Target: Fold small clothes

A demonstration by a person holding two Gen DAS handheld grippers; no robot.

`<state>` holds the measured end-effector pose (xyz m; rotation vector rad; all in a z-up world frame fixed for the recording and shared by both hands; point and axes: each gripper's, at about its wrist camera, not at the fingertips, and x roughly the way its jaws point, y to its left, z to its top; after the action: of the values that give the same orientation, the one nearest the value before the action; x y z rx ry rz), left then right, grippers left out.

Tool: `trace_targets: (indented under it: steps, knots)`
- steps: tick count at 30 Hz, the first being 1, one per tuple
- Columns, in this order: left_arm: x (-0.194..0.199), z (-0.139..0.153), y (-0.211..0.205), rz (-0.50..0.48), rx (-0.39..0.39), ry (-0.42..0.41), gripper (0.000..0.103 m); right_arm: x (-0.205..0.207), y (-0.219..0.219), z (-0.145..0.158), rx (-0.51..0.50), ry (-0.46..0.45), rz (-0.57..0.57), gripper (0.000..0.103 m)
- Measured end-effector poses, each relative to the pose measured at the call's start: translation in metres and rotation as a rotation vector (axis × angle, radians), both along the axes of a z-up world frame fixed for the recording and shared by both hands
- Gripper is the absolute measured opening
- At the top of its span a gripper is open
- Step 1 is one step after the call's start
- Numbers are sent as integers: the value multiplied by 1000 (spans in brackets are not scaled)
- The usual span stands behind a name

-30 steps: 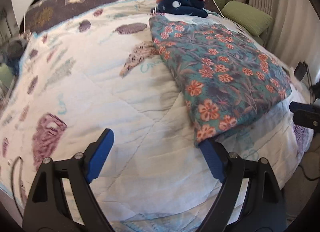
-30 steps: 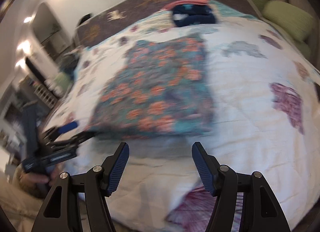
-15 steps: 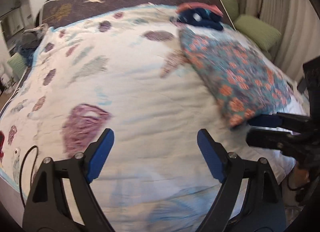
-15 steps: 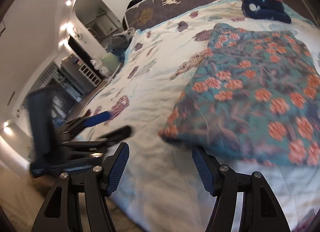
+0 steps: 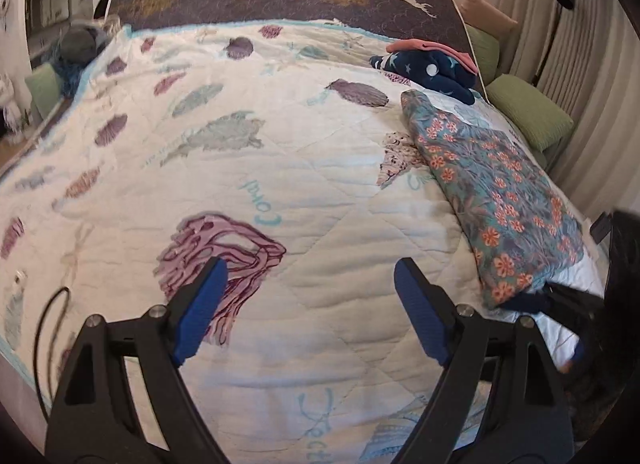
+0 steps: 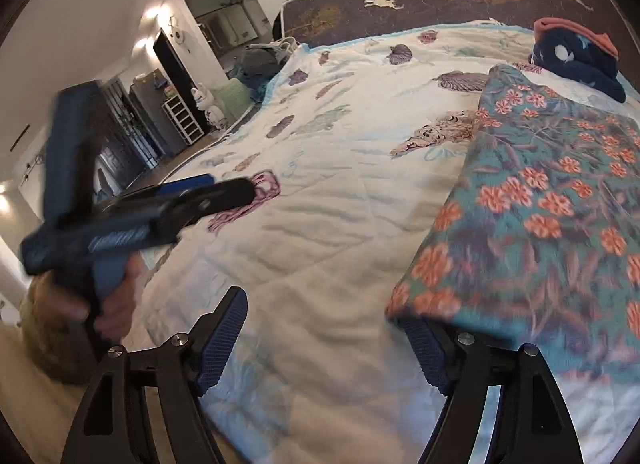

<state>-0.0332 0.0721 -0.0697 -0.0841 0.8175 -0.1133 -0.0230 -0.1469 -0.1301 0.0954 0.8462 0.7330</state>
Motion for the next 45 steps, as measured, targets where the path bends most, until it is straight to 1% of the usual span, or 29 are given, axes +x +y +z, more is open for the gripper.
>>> trace_targets:
  steps: [1,3,4,5,6,8,9,11,15,17,18,19,20,21,22,23,25,26,27,28,30,31,32,33,35,37,40,43,45]
  knots:
    - [3,-2,1,-1,-25,13,86,-4,-6,1,32,11,16,78]
    - [7,-4,-4,-30,-60,27,86,-12,-29,5,180,87,63,77]
    - [9,-5,-8,-51,-70,30,86,-16,-41,9,229,99,62,77]
    - [13,-4,-18,-87,-82,34,86,-22,-58,16,250,82,30,77]
    - [16,-4,-27,-120,-88,34,86,-26,-67,20,246,65,-1,77]
    - [24,-2,-51,-194,-92,28,86,-33,-100,31,223,22,-118,77]
    - [27,-1,-61,-212,-86,23,86,-34,-119,35,214,8,-191,77]
    - [41,-3,-90,-261,-66,29,86,-33,-151,39,194,-1,-332,77]
    - [56,-21,-122,-313,-52,111,86,-18,-209,34,173,42,-619,77]
    - [49,-34,-128,-340,-28,132,86,-12,-225,22,184,83,-683,77]
    - [45,-35,-128,-350,-13,111,86,-7,-228,12,181,124,-691,77]
    - [34,-36,-127,-368,19,77,86,-2,-227,-1,145,177,-686,76]
    - [27,-36,-125,-374,42,71,86,2,-223,-11,102,210,-672,74]
    - [18,-37,-124,-380,68,65,86,-2,-218,-13,69,153,-648,74]
    - [11,-37,-124,-387,94,54,86,-6,-214,-10,42,121,-619,72]
    - [4,-37,-125,-399,128,42,86,-9,-213,-7,17,116,-596,69]
    - [-3,-34,-125,-423,148,59,86,-12,-221,-3,47,128,-590,65]
    - [-2,-31,-124,-430,131,71,86,-12,-226,-1,91,138,-583,64]
    - [0,-25,-122,-432,95,72,86,-12,-232,4,148,139,-572,64]
    - [5,-16,-118,-435,19,62,86,-9,-237,6,190,135,-564,64]
    - [19,-8,-113,-430,-104,66,86,3,-240,10,258,141,-551,65]
    - [27,-7,-112,-422,-150,74,86,14,-242,8,291,155,-529,65]
    - [33,-10,-112,-417,-171,82,86,25,-243,3,324,179,-512,65]
    - [41,-15,-113,-405,-185,99,86,36,-245,-3,346,221,-517,65]
    - [53,-36,-114,-380,-189,193,86,44,-243,-19,383,306,-507,65]
    - [47,-38,-114,-400,-183,145,86,42,-240,-20,388,283,-496,65]
    - [42,-36,-123,-447,-130,135,86,38,-241,-19,402,276,-467,65]
    - [52,-34,-127,-449,-146,154,86,48,-246,-19,434,307,-441,65]
    - [62,-34,-129,-444,-162,163,86,58,-249,-18,426,317,-432,65]
